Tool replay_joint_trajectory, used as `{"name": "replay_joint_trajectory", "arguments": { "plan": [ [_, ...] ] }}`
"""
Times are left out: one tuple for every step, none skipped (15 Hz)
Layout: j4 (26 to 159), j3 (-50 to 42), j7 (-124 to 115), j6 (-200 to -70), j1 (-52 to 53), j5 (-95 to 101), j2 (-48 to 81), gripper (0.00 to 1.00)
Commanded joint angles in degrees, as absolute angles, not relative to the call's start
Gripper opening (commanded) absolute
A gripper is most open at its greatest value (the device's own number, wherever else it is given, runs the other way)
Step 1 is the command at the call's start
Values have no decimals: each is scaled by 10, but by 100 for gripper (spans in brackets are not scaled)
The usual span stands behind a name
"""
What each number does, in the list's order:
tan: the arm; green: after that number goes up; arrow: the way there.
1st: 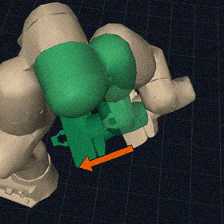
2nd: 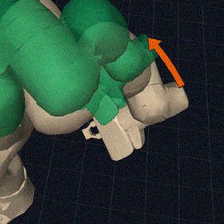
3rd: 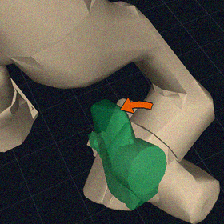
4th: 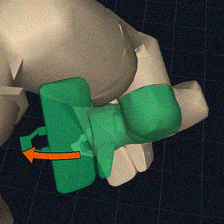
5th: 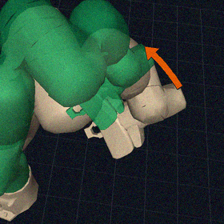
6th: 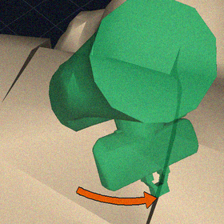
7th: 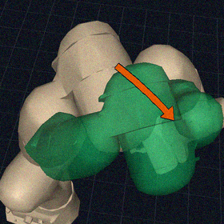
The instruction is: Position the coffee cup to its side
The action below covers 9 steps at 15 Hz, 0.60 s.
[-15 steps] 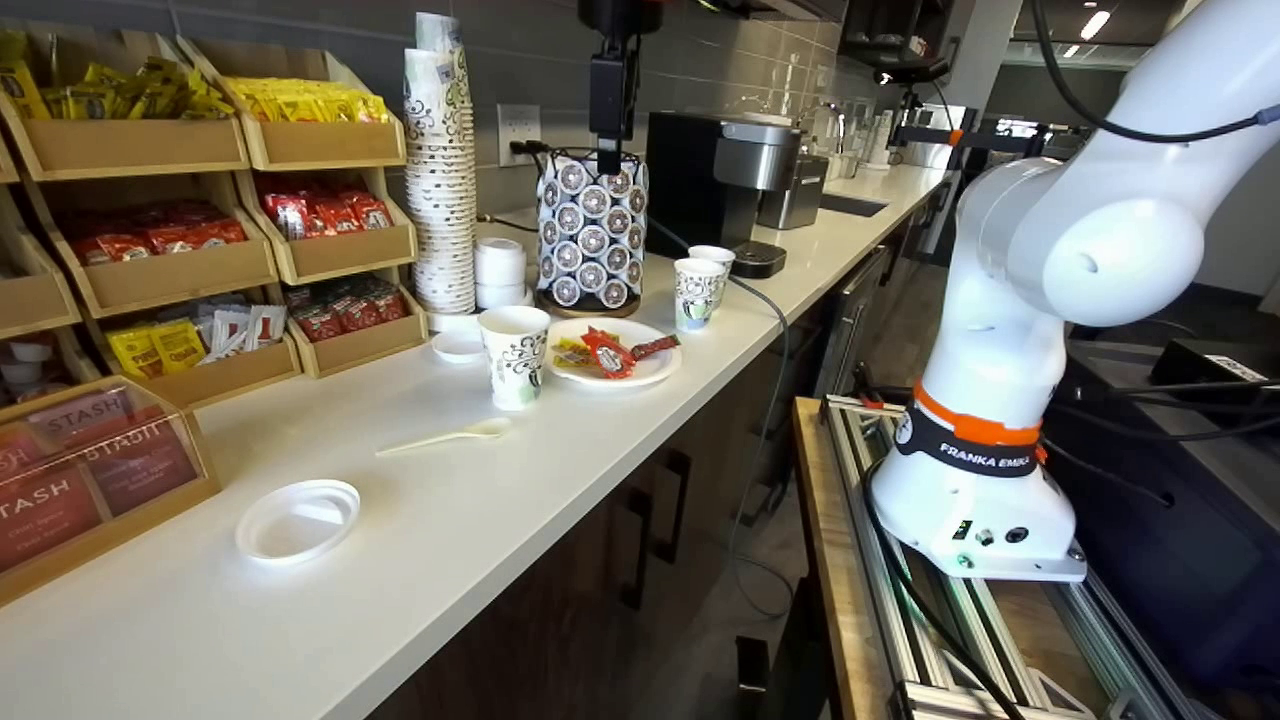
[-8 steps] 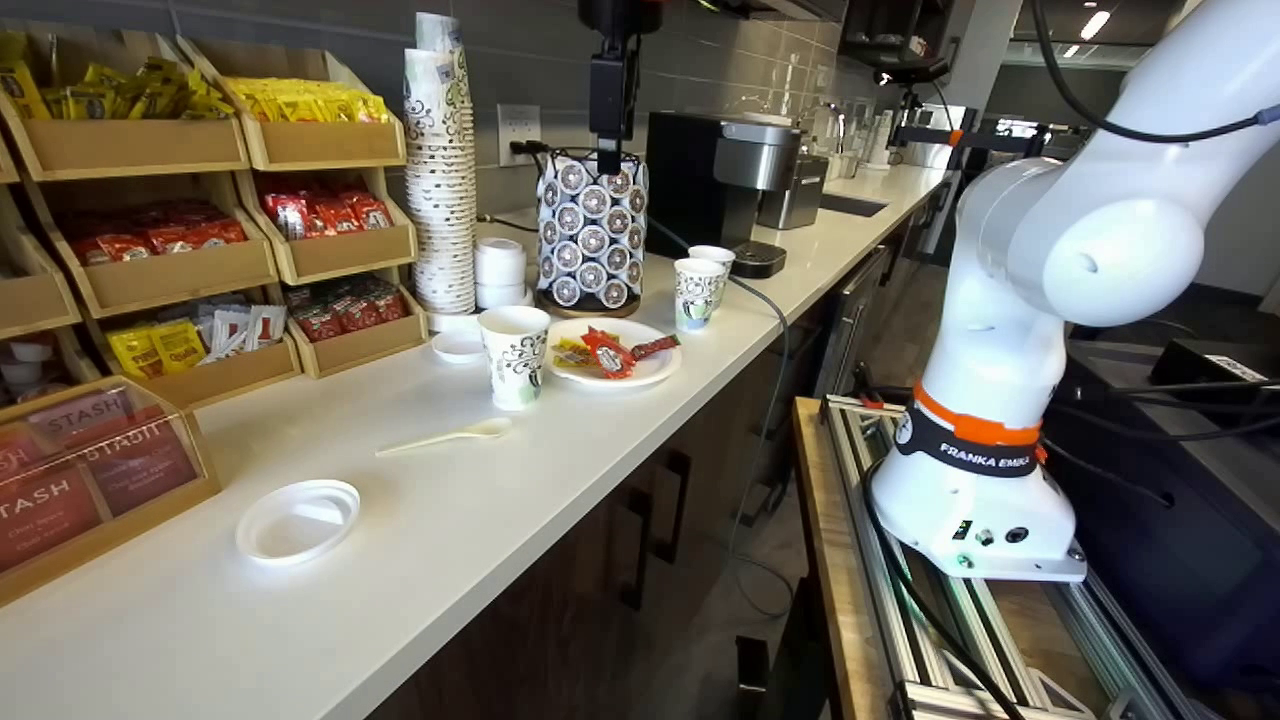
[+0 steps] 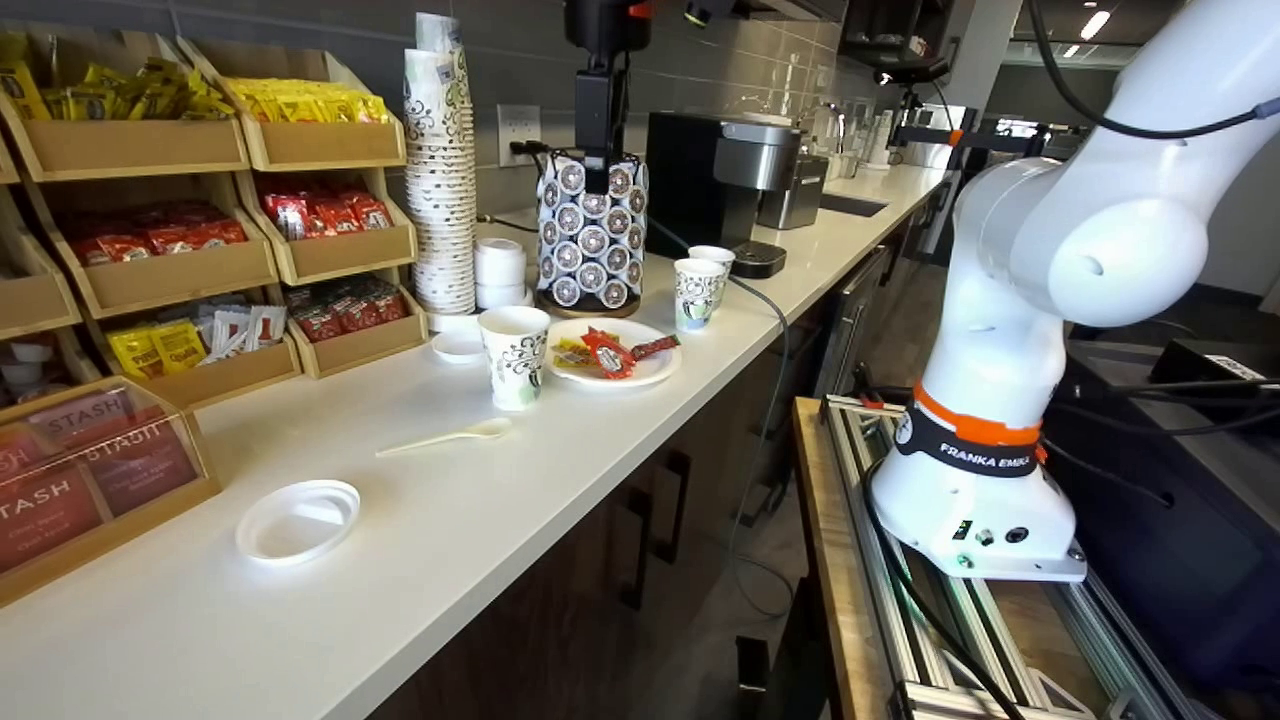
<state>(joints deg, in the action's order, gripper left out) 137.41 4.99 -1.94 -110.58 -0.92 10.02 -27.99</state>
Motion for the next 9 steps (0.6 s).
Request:
{"name": "replay_joint_trajectory", "arguments": {
  "plan": [
    [1384,46,-76,-1140,-3,68,-228,100],
    [1390,43,-89,-1159,-5,60,-216,100],
    [1395,41,-105,-1184,-7,53,-204,100],
    [1400,38,-112,-1219,-6,41,-192,100],
    [1404,35,-111,-1250,-3,29,-180,100],
    [1404,34,-105,-1275,3,13,-166,100],
    [1405,34,-99,-1299,6,3,-154,100],
    [1405,37,-90,-1322,10,-3,-140,100],
    [1407,39,-89,-1342,10,0,-131,100]
  ]
}}
